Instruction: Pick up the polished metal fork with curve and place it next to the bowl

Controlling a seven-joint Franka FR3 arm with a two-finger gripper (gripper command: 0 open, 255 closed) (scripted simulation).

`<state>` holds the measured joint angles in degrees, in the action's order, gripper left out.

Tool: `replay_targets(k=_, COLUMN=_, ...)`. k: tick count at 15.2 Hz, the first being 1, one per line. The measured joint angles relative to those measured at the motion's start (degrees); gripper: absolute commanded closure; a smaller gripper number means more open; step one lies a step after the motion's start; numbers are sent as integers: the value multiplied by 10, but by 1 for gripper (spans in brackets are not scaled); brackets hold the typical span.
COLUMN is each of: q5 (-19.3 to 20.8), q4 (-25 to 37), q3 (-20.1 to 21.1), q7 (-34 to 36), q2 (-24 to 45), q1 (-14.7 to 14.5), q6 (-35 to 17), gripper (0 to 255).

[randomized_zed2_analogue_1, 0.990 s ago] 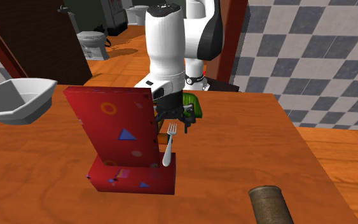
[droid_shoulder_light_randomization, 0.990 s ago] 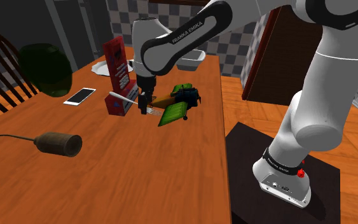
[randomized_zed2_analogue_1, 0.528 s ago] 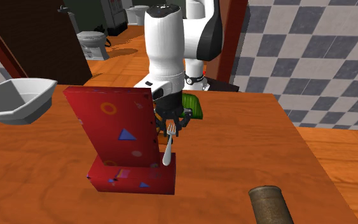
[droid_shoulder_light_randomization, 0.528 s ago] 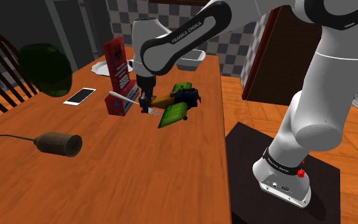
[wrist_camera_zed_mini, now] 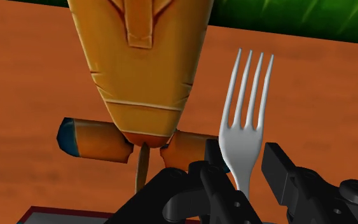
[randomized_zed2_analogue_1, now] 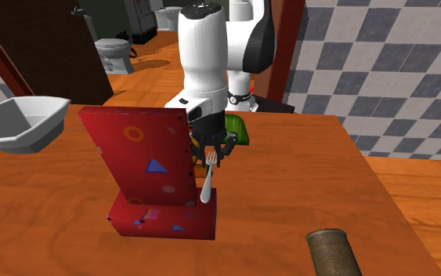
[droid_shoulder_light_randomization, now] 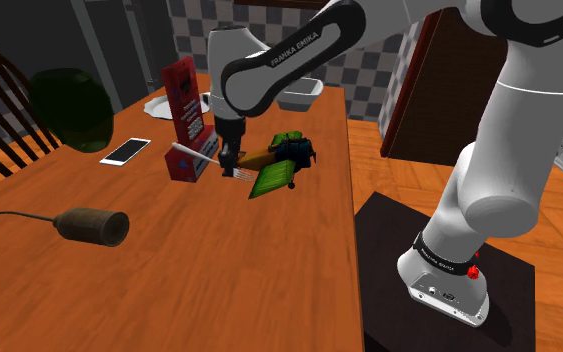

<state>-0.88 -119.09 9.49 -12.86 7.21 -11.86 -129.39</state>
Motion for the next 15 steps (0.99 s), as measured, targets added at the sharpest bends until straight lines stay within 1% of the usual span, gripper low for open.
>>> replay_targets(k=15, q5=-8, q4=61, q3=0, q7=-3, q2=-45, q1=2, q6=107, gripper=255)
